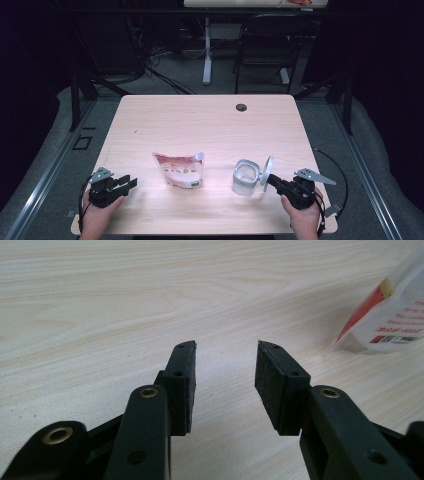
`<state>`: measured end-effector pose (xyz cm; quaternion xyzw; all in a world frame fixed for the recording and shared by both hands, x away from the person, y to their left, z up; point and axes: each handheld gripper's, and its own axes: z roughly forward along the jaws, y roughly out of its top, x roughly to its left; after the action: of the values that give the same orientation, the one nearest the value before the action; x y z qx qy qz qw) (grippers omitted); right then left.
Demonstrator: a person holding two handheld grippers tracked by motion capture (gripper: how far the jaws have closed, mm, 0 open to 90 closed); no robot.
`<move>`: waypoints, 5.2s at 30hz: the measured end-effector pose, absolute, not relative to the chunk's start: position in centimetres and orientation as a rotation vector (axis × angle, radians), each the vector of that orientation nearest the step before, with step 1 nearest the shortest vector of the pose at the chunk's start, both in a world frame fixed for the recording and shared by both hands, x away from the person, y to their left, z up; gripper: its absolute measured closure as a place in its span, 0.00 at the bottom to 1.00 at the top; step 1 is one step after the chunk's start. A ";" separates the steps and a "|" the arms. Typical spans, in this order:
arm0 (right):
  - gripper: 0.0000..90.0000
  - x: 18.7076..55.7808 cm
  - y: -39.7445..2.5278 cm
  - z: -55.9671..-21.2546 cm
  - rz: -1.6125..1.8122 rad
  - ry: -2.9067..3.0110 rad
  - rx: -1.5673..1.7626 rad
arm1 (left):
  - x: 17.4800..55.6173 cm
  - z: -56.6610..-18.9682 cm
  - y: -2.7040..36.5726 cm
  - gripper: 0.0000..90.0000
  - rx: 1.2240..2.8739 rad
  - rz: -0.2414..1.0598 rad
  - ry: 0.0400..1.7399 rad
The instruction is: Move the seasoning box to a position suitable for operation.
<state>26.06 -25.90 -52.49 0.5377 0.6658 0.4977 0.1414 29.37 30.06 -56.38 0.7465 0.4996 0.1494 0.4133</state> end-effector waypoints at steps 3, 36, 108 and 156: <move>0.95 26.0 -25.9 -52.5 1.418 1.929 1.544 | 29.4 -56.4 30.1 0.67 1.877 0.377 1.256; 0.61 25.5 -24.0 -54.1 1.144 1.989 1.440 | 29.7 -56.4 29.8 0.64 1.883 0.387 1.253; 0.81 26.9 -23.6 -54.5 1.143 2.070 1.316 | 29.2 -56.5 30.3 0.65 1.875 0.393 1.271; 0.88 28.9 -24.9 -54.7 1.239 2.004 1.465 | 29.2 -56.5 30.2 0.65 1.876 0.397 1.271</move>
<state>28.94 -24.92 -54.72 0.5192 0.7101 0.4392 0.1827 29.25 30.24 -56.49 0.7445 0.5043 0.1576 0.4082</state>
